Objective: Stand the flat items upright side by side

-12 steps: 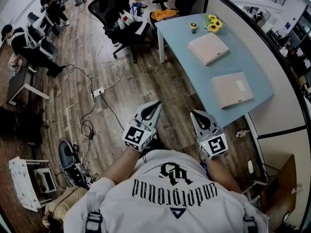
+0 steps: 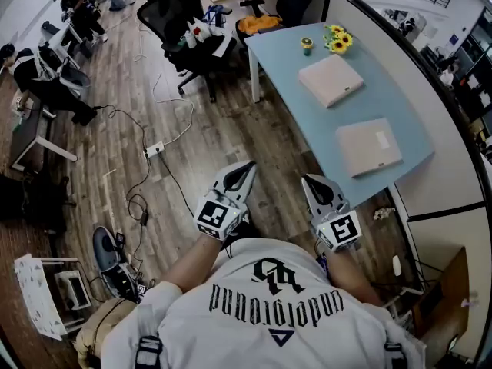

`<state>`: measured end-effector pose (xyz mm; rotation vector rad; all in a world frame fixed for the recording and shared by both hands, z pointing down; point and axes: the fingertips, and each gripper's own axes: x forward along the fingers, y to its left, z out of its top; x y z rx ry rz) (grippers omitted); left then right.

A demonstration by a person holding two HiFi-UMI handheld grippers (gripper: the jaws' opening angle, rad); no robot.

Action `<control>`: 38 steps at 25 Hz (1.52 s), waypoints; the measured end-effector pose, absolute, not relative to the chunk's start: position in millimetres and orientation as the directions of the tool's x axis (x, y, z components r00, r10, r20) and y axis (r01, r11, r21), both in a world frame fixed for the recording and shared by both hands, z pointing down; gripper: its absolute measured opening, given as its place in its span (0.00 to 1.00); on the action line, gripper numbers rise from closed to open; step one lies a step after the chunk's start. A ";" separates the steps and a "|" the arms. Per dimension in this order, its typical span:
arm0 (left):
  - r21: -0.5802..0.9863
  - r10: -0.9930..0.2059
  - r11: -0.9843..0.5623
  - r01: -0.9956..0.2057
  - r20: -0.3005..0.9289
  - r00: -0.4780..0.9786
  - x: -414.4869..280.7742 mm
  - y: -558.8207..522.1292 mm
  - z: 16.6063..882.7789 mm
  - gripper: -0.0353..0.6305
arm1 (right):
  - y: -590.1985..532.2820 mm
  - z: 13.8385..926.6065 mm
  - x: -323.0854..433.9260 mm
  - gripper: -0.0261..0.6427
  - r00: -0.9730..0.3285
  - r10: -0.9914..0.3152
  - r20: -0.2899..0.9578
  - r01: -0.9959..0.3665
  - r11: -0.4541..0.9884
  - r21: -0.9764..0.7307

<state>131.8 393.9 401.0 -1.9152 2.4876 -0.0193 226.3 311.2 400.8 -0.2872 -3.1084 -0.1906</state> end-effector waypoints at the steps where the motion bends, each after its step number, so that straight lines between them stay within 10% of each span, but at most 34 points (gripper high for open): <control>1: -0.008 -0.968 0.252 -0.968 0.007 -0.252 127.6 393.5 400.9 0.06 | 312.5 400.3 221.9 0.05 -0.982 0.188 0.025 0.190 0.975 0.116; 12: -0.001 -0.973 0.228 -0.974 0.023 -0.228 65.0 383.9 410.2 0.16 | 308.3 406.7 158.0 0.05 -0.987 0.160 0.026 0.162 0.982 0.095; 23: 0.031 -0.979 0.195 -0.980 0.064 -0.192 -42.2 378.1 413.6 0.49 | 295.2 411.6 50.1 0.47 -0.996 0.051 0.072 0.054 0.998 0.041; 38: 0.044 -0.993 0.105 -0.993 0.064 -0.102 -114.2 359.5 417.3 0.53 | 288.5 423.0 -18.9 0.54 -0.993 -0.019 0.120 -0.015 0.999 0.035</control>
